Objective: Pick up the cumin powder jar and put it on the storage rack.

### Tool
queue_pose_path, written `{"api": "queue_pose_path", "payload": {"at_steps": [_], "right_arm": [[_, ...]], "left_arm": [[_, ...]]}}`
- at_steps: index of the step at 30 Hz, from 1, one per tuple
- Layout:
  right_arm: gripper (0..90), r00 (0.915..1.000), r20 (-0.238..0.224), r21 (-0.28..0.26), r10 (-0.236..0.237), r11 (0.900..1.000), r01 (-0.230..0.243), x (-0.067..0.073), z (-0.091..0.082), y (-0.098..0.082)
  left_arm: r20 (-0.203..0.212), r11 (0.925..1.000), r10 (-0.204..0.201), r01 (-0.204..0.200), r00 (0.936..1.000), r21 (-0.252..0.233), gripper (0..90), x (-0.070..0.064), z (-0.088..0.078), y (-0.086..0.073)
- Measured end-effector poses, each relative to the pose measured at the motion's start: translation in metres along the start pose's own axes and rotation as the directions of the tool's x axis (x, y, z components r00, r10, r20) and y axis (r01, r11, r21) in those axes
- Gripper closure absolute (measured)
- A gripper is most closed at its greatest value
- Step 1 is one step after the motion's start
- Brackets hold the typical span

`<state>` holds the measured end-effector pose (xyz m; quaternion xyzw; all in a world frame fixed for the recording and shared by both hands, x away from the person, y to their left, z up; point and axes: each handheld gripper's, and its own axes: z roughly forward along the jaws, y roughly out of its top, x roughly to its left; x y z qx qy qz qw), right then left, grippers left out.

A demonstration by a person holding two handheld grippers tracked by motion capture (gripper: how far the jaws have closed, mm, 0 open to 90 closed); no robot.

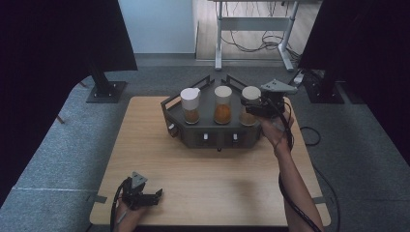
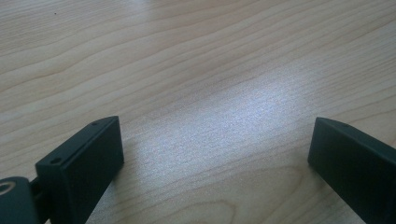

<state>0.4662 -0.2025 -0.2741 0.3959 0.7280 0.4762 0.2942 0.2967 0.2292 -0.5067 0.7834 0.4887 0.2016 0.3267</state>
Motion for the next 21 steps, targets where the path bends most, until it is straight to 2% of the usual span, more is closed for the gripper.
{"api": "queue_pose_path", "payload": {"at_steps": [21], "right_arm": [[32.9,0.9985,0.055,0.011,0.002,1.000,-0.002,-0.012,0.024,-0.010]], "left_arm": [[0.002,1.0000,0.000,0.000,1.0000,0.001,2.9,0.000,0.000,0.000]]}}
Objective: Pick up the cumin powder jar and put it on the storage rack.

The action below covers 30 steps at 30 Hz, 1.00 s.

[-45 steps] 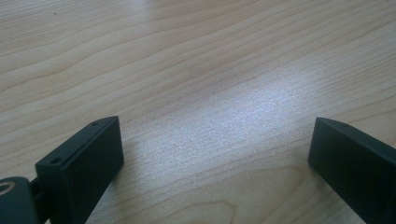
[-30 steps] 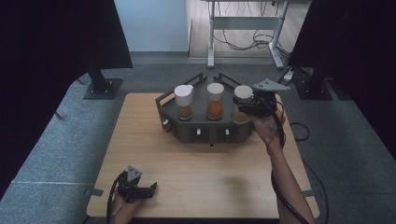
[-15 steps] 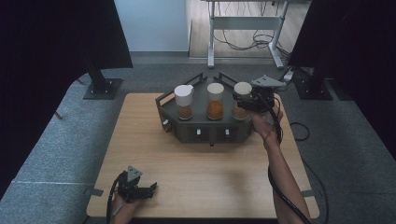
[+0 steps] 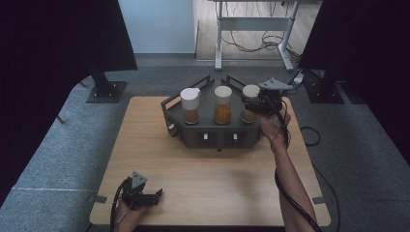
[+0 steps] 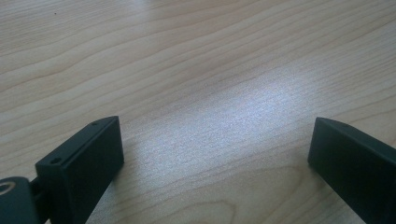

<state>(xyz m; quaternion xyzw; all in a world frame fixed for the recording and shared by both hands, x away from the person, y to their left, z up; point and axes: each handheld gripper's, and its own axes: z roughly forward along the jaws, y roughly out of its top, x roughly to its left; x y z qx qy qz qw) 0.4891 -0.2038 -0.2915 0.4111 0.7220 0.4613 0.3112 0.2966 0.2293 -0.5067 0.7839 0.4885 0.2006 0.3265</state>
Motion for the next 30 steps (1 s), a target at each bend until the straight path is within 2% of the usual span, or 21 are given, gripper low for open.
{"api": "queue_pose_path", "payload": {"at_steps": [15,20,26,30], "right_arm": [[32.6,0.9997,-0.004,0.003,0.023,1.000,-0.023,-0.006,0.005,-0.011],[32.7,0.9977,-0.025,0.012,0.063,0.998,-0.063,-0.009,0.006,-0.011],[32.0,0.9982,-0.020,0.012,0.056,0.998,-0.056,-0.009,0.006,-0.012],[23.2,0.9994,-0.014,0.019,0.032,0.999,-0.031,-0.009,0.008,-0.013]], "left_arm": [[-0.001,1.0000,0.000,0.000,1.0000,0.002,3.0,0.000,0.000,0.000],[-0.001,1.0000,0.000,0.000,1.0000,0.002,3.0,0.000,0.000,0.000],[-0.001,1.0000,0.000,0.000,1.0000,0.002,3.0,0.000,0.000,0.000],[-0.001,1.0000,0.000,0.000,1.0000,0.003,3.0,0.000,0.000,0.000]]}}
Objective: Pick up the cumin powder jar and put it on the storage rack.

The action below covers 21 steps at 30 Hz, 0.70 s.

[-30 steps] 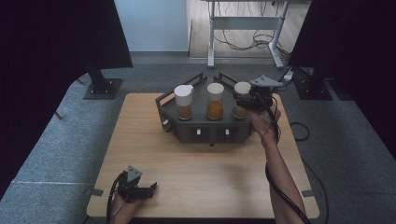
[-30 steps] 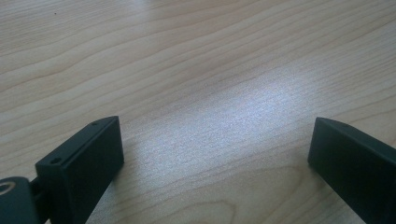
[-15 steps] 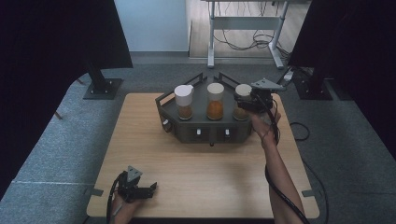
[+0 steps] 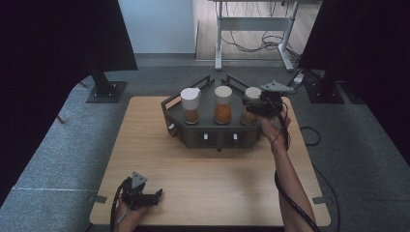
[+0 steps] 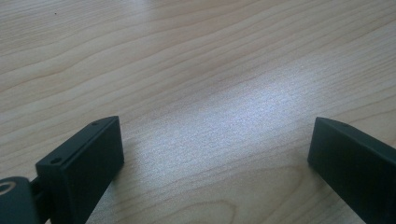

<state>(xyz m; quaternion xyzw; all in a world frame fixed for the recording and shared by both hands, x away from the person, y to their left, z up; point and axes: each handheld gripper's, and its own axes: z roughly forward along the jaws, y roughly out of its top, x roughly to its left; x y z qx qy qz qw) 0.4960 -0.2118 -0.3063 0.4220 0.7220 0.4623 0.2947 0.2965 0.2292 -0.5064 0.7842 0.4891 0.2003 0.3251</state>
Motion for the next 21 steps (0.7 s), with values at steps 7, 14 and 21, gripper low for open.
{"api": "queue_pose_path", "payload": {"at_steps": [7,14,21], "right_arm": [[7.5,1.0000,0.002,0.008,-0.003,1.000,0.003,-0.001,0.004,-0.003],[5.0,0.9998,0.019,0.009,-0.001,1.000,0.001,-0.002,0.003,-0.004],[5.7,0.9998,0.017,-0.017,-0.013,1.000,0.013,-0.001,-0.006,-0.002]], "left_arm": [[0.000,1.0000,0.000,0.000,1.0000,0.000,3.0,0.000,0.000,0.000],[0.000,1.0000,0.000,0.000,1.0000,0.000,3.0,0.000,0.000,0.000],[0.000,1.0000,0.000,0.000,1.0000,0.000,3.0,0.000,0.000,0.000]]}}
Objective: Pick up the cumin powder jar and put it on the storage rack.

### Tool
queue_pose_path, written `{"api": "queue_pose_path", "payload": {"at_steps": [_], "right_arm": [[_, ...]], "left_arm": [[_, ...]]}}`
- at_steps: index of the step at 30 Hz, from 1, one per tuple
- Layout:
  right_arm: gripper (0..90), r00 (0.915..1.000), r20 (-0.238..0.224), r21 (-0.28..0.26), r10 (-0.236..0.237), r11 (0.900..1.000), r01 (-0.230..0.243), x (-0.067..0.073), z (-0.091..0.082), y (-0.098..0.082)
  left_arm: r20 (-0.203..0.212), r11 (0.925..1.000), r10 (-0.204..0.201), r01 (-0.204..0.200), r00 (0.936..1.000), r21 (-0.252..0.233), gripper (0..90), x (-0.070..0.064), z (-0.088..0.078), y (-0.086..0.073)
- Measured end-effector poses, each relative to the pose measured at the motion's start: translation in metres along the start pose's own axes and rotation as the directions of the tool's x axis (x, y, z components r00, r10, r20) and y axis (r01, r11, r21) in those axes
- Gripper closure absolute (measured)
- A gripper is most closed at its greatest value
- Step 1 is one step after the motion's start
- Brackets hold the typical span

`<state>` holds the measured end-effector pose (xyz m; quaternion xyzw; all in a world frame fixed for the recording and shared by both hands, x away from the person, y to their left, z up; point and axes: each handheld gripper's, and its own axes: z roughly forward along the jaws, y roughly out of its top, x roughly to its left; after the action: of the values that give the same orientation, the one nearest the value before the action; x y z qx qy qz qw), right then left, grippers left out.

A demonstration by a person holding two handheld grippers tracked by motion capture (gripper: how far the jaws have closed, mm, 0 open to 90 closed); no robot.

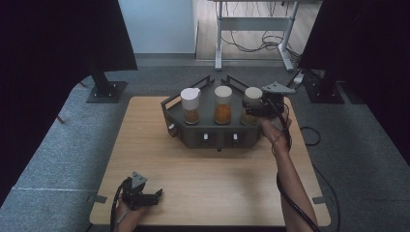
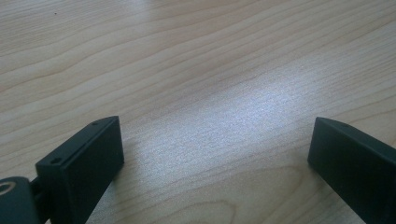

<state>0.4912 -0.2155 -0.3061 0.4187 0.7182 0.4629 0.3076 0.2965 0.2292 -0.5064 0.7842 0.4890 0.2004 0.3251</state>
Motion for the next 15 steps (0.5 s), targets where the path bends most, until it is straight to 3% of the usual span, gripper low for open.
{"api": "queue_pose_path", "payload": {"at_steps": [15], "right_arm": [[5.8,0.9995,0.005,-0.043,-0.030,0.999,0.030,0.010,-0.020,0.002]], "left_arm": [[0.000,1.0000,0.004,-0.004,1.0000,0.000,3.0,0.000,0.000,0.000]]}}
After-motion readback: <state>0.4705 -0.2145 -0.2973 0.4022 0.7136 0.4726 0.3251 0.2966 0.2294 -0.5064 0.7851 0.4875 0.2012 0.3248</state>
